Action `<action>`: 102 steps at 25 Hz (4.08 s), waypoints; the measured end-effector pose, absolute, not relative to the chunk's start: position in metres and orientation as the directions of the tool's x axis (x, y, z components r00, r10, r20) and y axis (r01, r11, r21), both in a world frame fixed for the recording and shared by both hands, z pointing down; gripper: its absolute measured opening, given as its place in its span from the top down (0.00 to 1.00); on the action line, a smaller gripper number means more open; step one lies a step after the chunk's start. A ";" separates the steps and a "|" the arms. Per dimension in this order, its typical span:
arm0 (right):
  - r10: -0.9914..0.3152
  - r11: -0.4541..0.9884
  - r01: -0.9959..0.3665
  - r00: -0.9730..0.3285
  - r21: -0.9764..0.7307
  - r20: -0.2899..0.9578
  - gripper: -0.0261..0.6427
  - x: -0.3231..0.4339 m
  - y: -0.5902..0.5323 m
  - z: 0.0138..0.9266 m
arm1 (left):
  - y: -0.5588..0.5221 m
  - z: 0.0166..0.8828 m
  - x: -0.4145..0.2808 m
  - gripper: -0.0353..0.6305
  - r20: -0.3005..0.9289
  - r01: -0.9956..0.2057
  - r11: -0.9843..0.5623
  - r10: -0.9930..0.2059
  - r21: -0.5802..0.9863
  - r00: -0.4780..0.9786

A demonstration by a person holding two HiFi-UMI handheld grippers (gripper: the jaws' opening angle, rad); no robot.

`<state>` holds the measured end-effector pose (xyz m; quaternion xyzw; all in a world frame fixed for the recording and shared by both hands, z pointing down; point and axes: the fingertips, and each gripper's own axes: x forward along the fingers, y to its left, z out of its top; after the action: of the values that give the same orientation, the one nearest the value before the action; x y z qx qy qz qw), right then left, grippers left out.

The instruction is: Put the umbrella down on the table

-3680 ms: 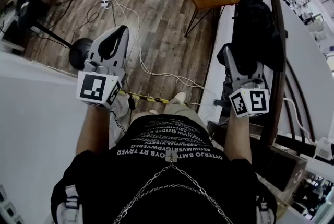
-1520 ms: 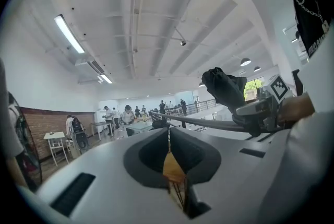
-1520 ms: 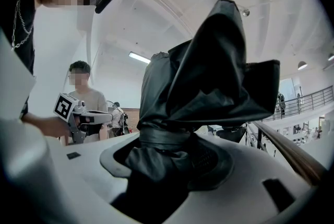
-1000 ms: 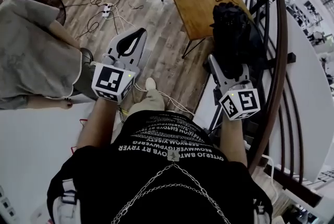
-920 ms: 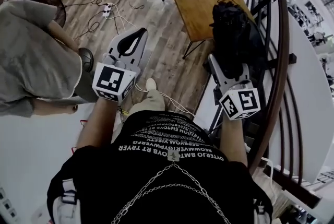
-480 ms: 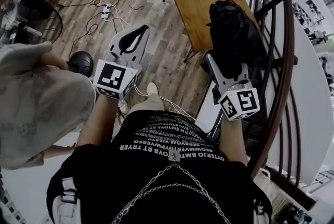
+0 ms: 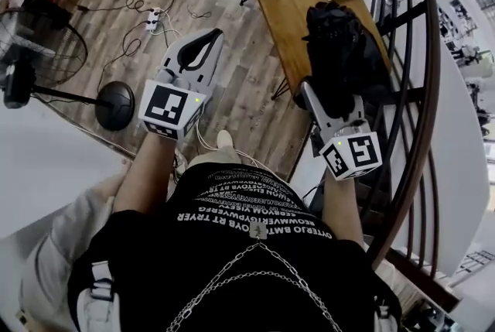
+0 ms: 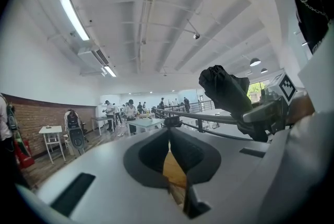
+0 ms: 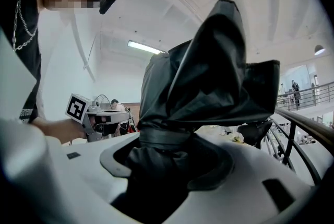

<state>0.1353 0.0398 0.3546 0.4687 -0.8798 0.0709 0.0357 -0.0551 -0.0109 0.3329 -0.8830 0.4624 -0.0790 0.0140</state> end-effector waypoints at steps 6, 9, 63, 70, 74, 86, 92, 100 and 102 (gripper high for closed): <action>-0.814 0.560 -0.824 -0.566 -0.085 0.131 0.56 0.108 0.008 0.356 | -0.037 0.333 -0.088 0.90 0.110 -0.824 -0.559 -0.828 -0.096 0.549; -0.811 0.566 -0.819 -0.574 -0.093 0.112 0.56 0.105 0.005 0.359 | -0.030 0.336 -0.102 0.90 0.107 -0.837 -0.538 -0.843 -0.106 0.528; -0.797 0.548 -0.807 -0.584 -0.221 0.154 0.56 0.164 -0.304 0.405 | -0.323 0.348 -0.055 0.90 0.196 -0.828 -0.541 -0.837 -0.149 0.511; -0.809 0.513 -0.819 -0.562 -0.256 0.174 0.56 0.165 -0.330 0.418 | -0.360 0.362 -0.056 0.90 0.228 -0.815 -0.567 -0.814 -0.117 0.534; -0.826 0.473 -0.833 -0.532 -0.286 0.185 0.56 0.159 -0.346 0.418 | -0.395 0.361 -0.048 0.90 0.213 -0.784 -0.611 -0.785 -0.111 0.581; -0.873 0.378 -0.880 -0.443 -0.289 0.207 0.56 0.138 -0.397 0.404 | -0.476 0.348 -0.055 0.90 0.188 -0.710 -0.698 -0.712 -0.088 0.677; -0.883 0.364 -0.891 -0.423 -0.270 0.205 0.56 0.119 -0.428 0.398 | -0.510 0.347 -0.071 0.90 0.170 -0.696 -0.714 -0.698 -0.081 0.696; -0.896 0.343 -0.903 -0.397 -0.261 0.199 0.56 0.090 -0.474 0.393 | -0.550 0.351 -0.113 0.90 0.154 -0.695 -0.715 -0.696 -0.070 0.701; -0.900 0.333 -0.907 -0.387 -0.259 0.200 0.56 0.082 -0.485 0.392 | -0.557 0.352 -0.125 0.90 0.154 -0.694 -0.717 -0.694 -0.065 0.703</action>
<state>0.0818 -0.4852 0.3922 0.5535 -0.8162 0.1655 0.0102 -0.1247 -0.5571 0.3522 -0.9229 0.3759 -0.0837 0.0011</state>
